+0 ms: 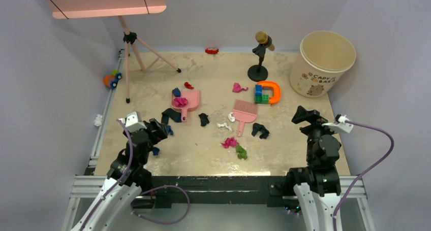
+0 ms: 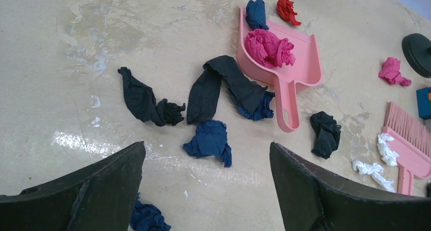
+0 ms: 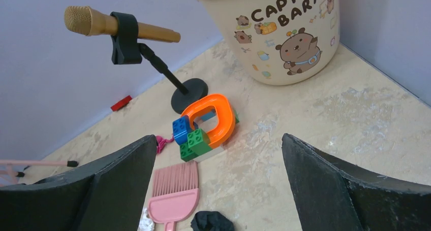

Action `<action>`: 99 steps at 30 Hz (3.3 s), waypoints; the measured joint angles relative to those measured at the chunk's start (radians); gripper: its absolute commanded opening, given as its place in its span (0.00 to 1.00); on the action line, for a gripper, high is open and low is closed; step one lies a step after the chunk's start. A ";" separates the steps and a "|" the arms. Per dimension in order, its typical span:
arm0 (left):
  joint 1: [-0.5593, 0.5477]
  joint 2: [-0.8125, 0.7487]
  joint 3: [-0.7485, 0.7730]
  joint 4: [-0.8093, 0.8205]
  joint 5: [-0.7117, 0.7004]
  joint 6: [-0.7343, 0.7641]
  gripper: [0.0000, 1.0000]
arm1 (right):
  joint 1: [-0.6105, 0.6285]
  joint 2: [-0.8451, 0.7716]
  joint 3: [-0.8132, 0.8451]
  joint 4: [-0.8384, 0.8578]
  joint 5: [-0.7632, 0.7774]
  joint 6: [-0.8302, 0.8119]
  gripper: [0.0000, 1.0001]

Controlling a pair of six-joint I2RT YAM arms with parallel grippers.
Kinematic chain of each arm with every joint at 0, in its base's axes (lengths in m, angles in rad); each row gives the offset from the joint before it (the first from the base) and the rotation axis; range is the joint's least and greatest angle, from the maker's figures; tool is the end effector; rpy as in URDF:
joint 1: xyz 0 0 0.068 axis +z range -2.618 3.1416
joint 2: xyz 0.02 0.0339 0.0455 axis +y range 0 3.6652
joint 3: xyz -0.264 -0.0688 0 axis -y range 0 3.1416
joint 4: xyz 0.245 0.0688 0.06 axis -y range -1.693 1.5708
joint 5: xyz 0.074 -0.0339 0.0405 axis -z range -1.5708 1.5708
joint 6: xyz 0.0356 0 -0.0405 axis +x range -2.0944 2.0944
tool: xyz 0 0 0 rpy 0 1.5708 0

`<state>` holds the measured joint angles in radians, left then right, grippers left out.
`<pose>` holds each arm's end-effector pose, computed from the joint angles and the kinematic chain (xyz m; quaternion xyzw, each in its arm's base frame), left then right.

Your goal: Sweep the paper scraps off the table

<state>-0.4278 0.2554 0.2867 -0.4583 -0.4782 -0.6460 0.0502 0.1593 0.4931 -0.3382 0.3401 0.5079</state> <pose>0.1011 -0.0281 0.2041 -0.2164 0.7981 -0.0978 0.5537 0.0792 -0.0079 0.2919 0.2747 0.6531 0.0762 0.7015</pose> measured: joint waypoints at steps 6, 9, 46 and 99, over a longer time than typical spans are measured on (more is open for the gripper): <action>0.000 0.010 0.000 0.000 -0.007 -0.008 0.94 | 0.000 0.002 0.000 0.000 0.000 0.000 0.98; 0.000 0.015 0.000 0.000 -0.008 -0.009 0.93 | 0.000 0.005 0.000 0.000 0.000 0.000 0.98; -0.001 0.218 0.004 0.195 0.230 0.084 0.89 | 0.457 0.821 0.184 0.104 -0.087 -0.010 0.94; -0.104 0.872 0.466 0.134 0.161 0.168 0.78 | 0.695 0.993 0.154 0.165 0.067 0.198 0.73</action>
<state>-0.5316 1.1275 0.7525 -0.3241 -0.3176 -0.4782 0.7448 1.1526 0.6472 -0.1730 0.4072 0.7063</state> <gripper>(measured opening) 0.774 0.753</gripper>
